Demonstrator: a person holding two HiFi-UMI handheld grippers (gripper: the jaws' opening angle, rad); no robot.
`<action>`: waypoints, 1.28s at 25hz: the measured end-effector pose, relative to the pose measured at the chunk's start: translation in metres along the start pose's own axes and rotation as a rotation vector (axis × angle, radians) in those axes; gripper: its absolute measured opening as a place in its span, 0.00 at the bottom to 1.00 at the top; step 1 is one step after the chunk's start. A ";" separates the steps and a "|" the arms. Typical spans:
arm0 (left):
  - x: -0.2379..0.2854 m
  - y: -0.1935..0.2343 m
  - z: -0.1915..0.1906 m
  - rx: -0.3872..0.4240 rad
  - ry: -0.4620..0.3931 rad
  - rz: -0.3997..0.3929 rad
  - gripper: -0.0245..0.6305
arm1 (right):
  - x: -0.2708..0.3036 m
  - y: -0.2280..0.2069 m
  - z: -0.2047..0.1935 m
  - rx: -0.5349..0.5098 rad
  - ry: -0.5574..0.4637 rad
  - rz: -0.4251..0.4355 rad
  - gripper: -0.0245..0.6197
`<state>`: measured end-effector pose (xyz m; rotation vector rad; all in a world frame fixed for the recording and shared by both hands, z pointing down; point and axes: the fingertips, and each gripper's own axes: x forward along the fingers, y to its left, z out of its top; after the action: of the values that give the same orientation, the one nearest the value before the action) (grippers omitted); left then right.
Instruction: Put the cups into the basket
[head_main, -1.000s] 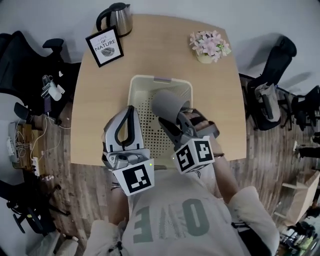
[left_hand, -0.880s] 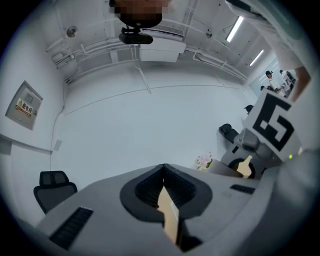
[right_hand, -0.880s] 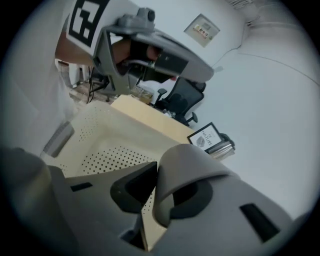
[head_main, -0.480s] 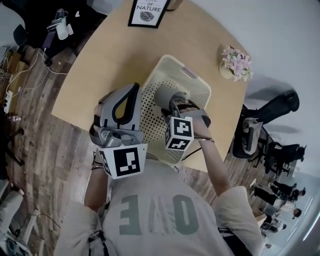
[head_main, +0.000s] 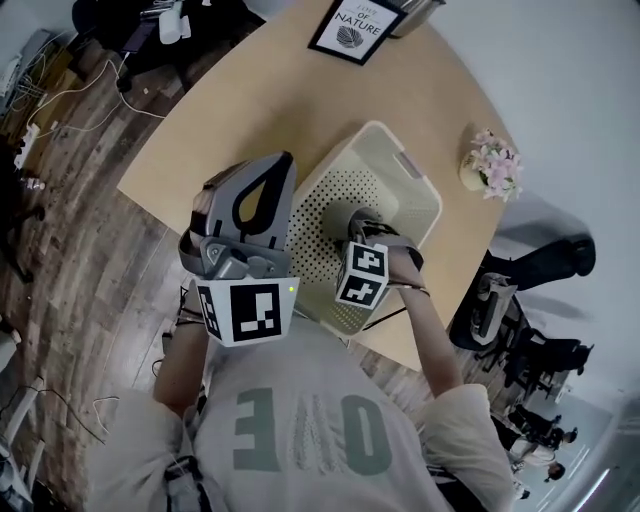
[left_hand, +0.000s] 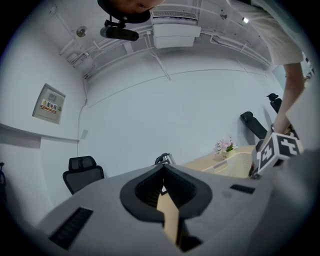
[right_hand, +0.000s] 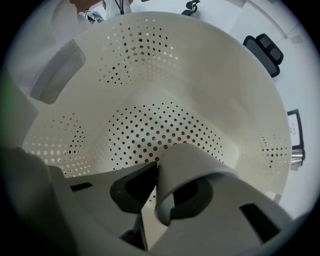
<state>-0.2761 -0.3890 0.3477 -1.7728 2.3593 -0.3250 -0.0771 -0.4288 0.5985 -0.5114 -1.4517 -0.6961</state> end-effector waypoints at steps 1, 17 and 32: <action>-0.002 -0.001 -0.001 0.000 0.005 0.000 0.05 | 0.001 0.000 0.000 -0.004 0.005 -0.008 0.14; -0.014 0.000 0.006 -0.004 -0.006 -0.016 0.05 | -0.048 -0.020 0.012 0.104 -0.048 -0.121 0.27; -0.001 -0.023 0.084 0.171 -0.178 -0.155 0.05 | -0.256 -0.069 0.012 0.423 -0.508 -0.692 0.06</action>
<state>-0.2323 -0.3996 0.2737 -1.8243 2.0167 -0.3621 -0.1302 -0.4388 0.3391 0.1865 -2.2283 -0.7889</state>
